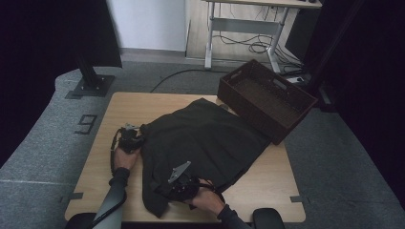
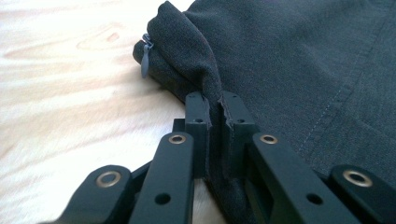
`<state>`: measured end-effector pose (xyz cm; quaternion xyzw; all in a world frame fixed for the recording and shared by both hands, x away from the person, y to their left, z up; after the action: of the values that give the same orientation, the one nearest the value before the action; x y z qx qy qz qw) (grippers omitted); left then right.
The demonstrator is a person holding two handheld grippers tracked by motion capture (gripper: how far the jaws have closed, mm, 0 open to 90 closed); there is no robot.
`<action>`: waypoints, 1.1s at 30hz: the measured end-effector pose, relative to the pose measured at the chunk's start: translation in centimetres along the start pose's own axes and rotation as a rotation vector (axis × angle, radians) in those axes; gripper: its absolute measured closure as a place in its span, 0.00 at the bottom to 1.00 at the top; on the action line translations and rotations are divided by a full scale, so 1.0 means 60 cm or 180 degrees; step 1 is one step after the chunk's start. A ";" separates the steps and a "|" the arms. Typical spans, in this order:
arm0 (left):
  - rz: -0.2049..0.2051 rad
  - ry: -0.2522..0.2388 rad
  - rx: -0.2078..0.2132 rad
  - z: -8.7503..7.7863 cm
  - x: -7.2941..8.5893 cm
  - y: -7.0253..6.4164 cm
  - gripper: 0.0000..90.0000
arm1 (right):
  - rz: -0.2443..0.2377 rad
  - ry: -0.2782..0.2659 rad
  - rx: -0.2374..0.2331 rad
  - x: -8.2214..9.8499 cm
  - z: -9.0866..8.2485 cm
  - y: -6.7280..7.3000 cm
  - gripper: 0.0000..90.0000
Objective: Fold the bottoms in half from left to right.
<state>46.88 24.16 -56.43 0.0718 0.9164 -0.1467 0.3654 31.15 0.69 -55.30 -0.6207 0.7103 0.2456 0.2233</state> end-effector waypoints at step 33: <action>0.0165 -0.0386 -0.0351 -0.124 -0.029 0.010 0.94 | -0.0238 -0.0409 0.0070 -0.088 -0.033 0.056 0.90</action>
<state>43.46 27.07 -50.21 0.0663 0.8972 -0.0906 0.4272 28.46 3.91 -50.21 -0.6273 0.6735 0.2686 0.2842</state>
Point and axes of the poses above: each handheld gripper's, and its own axes: z roughly forward along the jaws, x roughly out of its underside, y roughly to its left, the point moved 3 cm from there along z, roughly forward along the jaws, and after that the axes turned 9 degrees about -z, right-handed, at the moved point
